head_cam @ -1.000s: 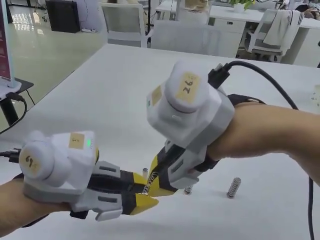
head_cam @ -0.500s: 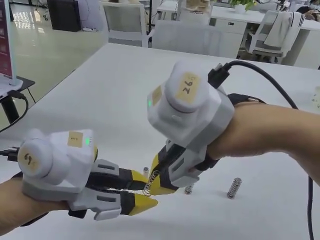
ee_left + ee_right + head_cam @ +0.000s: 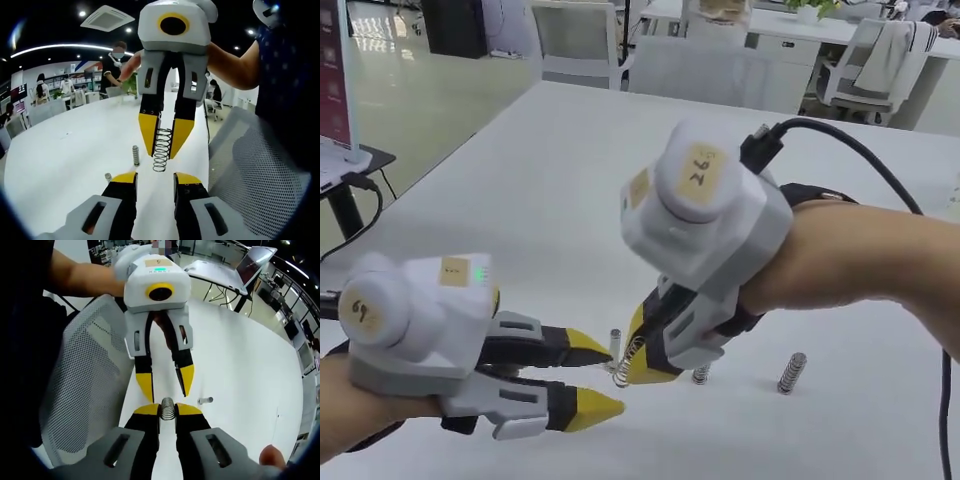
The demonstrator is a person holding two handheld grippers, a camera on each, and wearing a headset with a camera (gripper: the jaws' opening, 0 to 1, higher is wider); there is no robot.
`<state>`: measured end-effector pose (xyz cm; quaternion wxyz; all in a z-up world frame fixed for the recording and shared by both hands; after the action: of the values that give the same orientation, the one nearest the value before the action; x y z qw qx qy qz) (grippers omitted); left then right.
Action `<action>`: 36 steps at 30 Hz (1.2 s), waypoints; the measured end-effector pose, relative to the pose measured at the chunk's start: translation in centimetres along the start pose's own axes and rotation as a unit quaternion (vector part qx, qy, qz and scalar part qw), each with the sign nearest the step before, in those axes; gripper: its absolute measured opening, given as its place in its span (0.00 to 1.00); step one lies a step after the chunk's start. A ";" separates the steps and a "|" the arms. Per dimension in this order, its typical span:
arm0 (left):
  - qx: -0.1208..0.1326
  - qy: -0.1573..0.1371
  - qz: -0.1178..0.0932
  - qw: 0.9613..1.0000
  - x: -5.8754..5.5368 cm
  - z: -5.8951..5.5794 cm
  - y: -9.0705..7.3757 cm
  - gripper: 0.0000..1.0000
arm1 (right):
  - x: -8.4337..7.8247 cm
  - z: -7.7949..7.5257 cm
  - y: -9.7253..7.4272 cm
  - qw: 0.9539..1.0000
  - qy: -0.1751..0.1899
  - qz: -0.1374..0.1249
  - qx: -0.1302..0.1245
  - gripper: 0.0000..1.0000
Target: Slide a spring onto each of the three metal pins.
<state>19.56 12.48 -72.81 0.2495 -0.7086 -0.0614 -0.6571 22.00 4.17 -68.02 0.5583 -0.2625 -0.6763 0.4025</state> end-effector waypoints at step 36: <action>0.098 -0.056 -0.006 0.994 -3.3 1.0 -4.2 0.48 | -1.2 -0.7 0.1 1.000 0.004 0.021 -0.004 0.09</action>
<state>18.28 17.31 -74.82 0.3105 -0.7161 -0.1436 -0.6084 22.97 3.50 -68.73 0.5509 -0.2805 -0.6704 0.4103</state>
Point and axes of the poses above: the centre of the closed fingertips' face, and the gripper's own axes: y roughly forward along the fingers, z roughly to its left, x roughly out of its top, the point moved 7 cm from there along -y, roughly backward along the fingers, and after that the axes turned 6 degrees about -z, right-handed, at the moved point
